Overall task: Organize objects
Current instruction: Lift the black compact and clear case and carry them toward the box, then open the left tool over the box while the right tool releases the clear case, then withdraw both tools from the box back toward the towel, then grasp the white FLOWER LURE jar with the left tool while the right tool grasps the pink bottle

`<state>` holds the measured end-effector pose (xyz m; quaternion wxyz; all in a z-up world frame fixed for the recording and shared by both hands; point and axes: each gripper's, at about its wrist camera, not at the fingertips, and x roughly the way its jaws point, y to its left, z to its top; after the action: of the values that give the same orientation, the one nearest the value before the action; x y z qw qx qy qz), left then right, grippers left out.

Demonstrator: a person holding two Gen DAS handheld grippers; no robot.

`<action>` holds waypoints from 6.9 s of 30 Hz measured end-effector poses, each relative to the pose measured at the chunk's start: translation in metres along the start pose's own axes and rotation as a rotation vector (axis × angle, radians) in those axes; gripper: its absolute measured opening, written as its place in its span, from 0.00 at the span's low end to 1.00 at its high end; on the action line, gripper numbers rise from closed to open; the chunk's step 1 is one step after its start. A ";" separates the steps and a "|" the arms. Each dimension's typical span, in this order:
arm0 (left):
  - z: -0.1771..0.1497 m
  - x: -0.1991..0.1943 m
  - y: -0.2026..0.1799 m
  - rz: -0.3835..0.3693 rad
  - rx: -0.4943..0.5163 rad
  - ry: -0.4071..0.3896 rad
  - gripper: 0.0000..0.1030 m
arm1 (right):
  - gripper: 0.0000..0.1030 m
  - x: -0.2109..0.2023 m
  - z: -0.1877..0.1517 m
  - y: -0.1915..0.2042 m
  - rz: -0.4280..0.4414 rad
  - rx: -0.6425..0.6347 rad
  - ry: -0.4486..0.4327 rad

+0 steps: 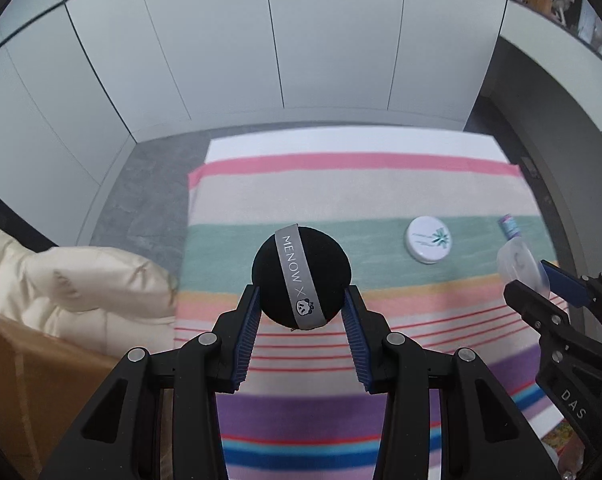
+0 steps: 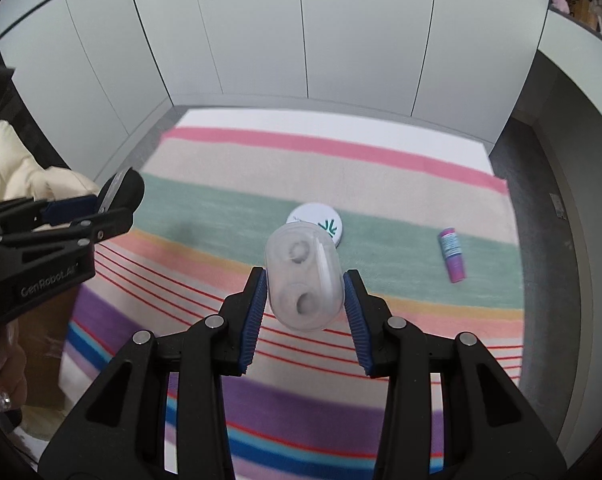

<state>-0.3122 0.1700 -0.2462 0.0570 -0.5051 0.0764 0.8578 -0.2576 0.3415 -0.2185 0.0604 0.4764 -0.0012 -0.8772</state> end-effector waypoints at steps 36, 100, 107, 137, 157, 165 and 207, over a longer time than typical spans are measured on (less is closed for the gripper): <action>-0.096 -0.167 0.032 -0.009 -0.115 0.001 0.41 | 0.40 -0.134 -0.086 -0.004 -0.017 0.035 0.022; -0.241 -0.209 0.324 0.333 -0.604 0.027 0.89 | 0.80 -0.091 -0.046 0.377 0.324 -0.425 0.050; -0.233 -0.212 0.301 0.335 -0.522 0.006 0.89 | 0.80 -0.090 -0.056 0.365 0.264 -0.446 0.054; -0.150 -0.176 0.176 0.177 -0.290 -0.023 0.89 | 0.80 -0.106 -0.046 0.198 0.102 -0.170 0.015; -0.083 -0.144 0.004 0.023 -0.019 -0.018 0.89 | 0.80 -0.122 -0.062 0.007 -0.082 0.078 0.013; -0.070 -0.120 -0.040 0.007 0.072 0.014 0.89 | 0.80 -0.110 -0.075 -0.058 -0.128 0.137 0.042; 0.040 0.163 -0.142 -0.046 -0.022 0.022 0.57 | 0.19 0.145 0.009 -0.140 -0.178 0.004 0.047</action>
<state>-0.4002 0.3199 -0.3804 0.0701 -0.5169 0.0560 0.8513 -0.3573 0.4642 -0.3431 -0.0187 0.4952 0.0410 -0.8676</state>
